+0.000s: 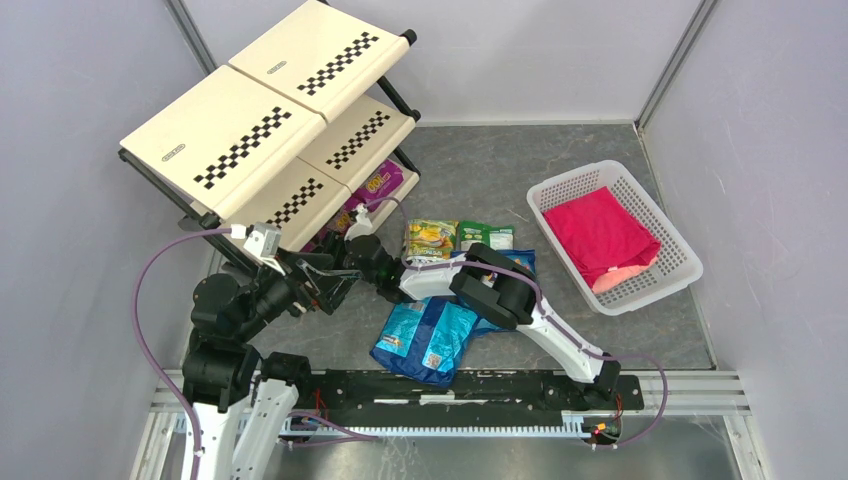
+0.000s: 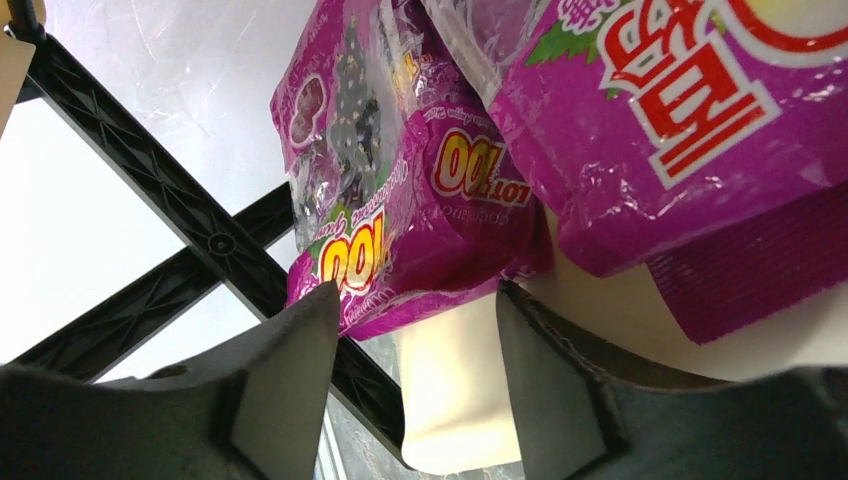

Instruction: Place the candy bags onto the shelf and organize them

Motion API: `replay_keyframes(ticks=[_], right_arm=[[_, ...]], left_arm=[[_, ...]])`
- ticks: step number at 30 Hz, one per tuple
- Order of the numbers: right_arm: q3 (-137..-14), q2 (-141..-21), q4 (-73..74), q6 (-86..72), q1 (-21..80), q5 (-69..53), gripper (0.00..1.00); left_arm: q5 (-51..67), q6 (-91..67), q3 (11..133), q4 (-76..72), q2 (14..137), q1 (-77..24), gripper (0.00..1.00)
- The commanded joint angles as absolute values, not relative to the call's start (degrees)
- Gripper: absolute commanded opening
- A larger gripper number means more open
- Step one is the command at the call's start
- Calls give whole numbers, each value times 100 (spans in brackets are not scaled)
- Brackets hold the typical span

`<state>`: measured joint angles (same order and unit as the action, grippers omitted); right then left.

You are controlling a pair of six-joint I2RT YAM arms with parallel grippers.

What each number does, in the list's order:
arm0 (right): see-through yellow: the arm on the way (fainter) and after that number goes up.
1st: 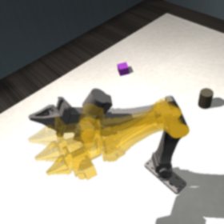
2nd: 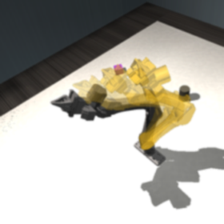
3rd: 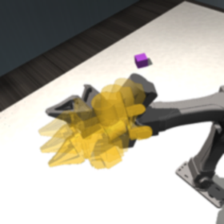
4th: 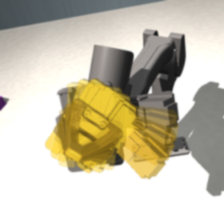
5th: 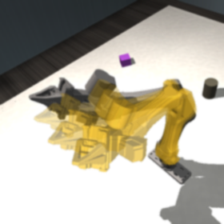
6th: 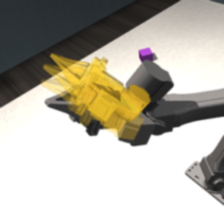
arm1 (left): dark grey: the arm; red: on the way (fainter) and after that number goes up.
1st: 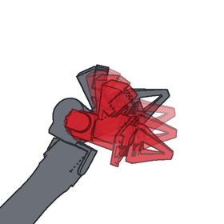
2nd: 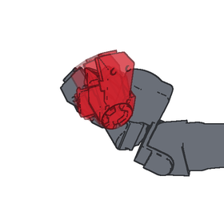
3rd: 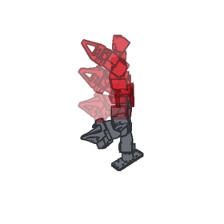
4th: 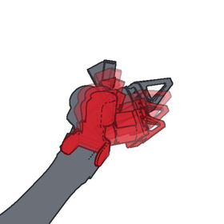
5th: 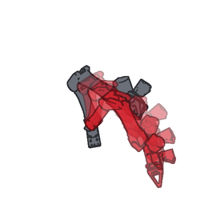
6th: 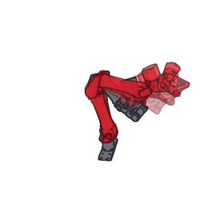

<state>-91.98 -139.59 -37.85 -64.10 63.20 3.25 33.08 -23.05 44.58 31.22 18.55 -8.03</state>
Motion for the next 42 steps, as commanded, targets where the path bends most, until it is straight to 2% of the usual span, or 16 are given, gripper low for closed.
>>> replay_keyframes(ticks=[1, 4, 7, 13, 15, 21, 25, 26, 27, 30, 32, 34, 38, 42], right_arm=[[-9700, -14174, -3755, -6637, 6337, 506, 61], [-9689, -14205, -3729, -6737, 6339, 640, 56], [-9667, -14199, -3680, -6800, 6335, 783, 46], [-9505, -14037, -3650, -6760, 6239, 790, 11], [-9362, -13915, -3654, -6695, 6156, 655, 2], [-8646, -13369, -4151, -6574, 5979, 160, 0], [-8628, -13239, -4175, -6324, 5943, -71, 1], [-8682, -13260, -4190, -6245, 5935, -222, 1], [-8701, -13271, -4253, -6215, 5929, -368, 8], [-8467, -13125, -4540, -6130, 5922, -713, 31], [-8140, -12800, -4472, -5803, 5916, -857, 50], [-7619, -12345, -4283, -5383, 5906, -914, 62], [-6707, -11247, -3621, -4221, 5739, -1396, 78], [-5715, -10075, -2219, -2724, 5508, -1640, 85]], left_arm=[[3318, -2153, 4449, 2969, 1870, -749, 100], [3330, -2153, 4448, 2969, 1902, -747, 100], [3348, -2153, 4447, 2964, 1937, -734, 100], [3379, -2162, 4441, 2968, 2032, -729, 100], [3397, -2154, 4439, 2970, 2068, -729, 100], [3421, -2159, 4438, 2970, 2165, -700, 100], [3441, -2158, 4434, 2971, 2211, -658, 100], [3445, -2158, 4430, 2970, 2223, -647, 100], [3453, -2158, 4432, 2966, 2230, -641, 100], [3454, -2160, 4430, 2963, 2232, -609, 100], [3449, -2157, 4430, 2970, 2218, -599, 100], [3453, -2154, 4430, 2960, 2179, -589, 100], [3441, -2171, 4414, 2928, 2058, -556, 100], [3398, -2197, 4396, 2916, 1940, -536, 100]])
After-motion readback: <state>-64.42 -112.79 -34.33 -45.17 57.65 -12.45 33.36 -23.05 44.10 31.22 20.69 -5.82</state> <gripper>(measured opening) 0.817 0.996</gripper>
